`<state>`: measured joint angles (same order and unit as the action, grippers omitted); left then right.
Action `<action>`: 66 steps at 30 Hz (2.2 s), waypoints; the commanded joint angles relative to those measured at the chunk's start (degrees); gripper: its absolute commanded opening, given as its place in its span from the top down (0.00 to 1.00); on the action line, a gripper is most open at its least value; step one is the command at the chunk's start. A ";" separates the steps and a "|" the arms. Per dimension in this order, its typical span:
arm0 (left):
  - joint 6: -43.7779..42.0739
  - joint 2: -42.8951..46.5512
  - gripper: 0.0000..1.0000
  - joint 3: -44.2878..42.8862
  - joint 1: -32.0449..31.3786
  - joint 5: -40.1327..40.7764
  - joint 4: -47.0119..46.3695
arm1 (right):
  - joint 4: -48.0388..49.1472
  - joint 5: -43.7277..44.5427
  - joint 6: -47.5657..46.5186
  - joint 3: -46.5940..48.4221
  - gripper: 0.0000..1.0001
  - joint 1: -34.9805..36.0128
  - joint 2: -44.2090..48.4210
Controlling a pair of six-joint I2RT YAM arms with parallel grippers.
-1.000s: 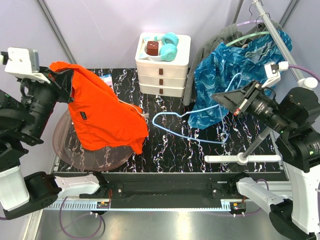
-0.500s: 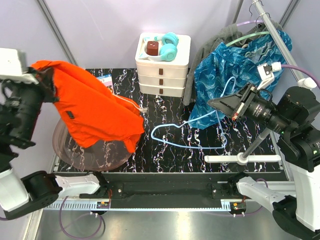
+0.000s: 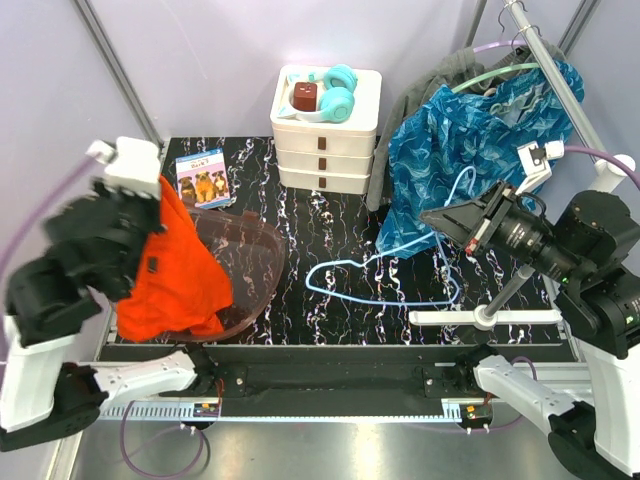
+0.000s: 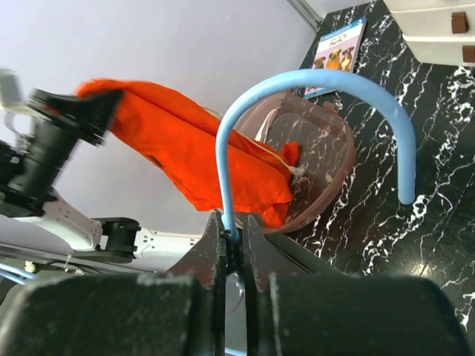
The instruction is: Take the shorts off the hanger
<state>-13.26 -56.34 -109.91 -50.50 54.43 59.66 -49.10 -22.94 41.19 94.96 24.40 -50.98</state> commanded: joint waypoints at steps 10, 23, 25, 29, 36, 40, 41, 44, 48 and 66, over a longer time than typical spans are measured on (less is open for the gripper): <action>33.72 1.41 1.00 37.04 31.65 -41.51 -15.45 | -0.11 3.34 -3.65 1.11 1.00 0.47 -0.79; 72.10 13.71 0.97 58.31 39.95 -31.85 -5.18 | 0.67 2.99 -5.86 1.02 1.00 0.47 -2.28; 74.07 14.59 0.96 59.89 41.09 -31.23 -2.98 | 0.33 2.38 -6.29 1.19 1.00 0.47 -2.98; 73.73 14.76 0.69 58.07 41.89 -30.53 -1.21 | -0.82 0.88 -7.09 1.11 1.00 0.47 -3.69; 67.93 16.52 0.23 52.09 41.89 -36.06 -1.12 | -4.77 1.49 -11.21 2.16 1.00 0.47 -5.44; 58.11 16.17 0.27 45.93 41.89 -44.39 -5.15 | -8.81 1.93 -16.22 4.97 1.00 0.47 -8.16; 57.12 16.78 0.28 44.88 41.80 -47.98 -6.91 | -9.51 2.11 -17.27 6.11 1.00 0.47 -9.04; 54.13 18.62 0.32 44.34 41.89 -61.42 -25.37 | -11.71 3.94 -20.62 7.34 1.00 0.56 -9.84; 59.12 14.25 0.38 43.65 41.36 -81.82 -45.22 | -13.12 6.76 -24.22 8.40 1.00 0.47 -10.54; 32.34 -10.10 0.33 15.79 -7.94 -78.87 -34.97 | -14.80 24.96 -27.48 9.90 1.00 0.47 -5.36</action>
<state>27.35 -64.03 -88.68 -54.11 -23.79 20.67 -64.60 -3.95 15.31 103.11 24.56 -58.52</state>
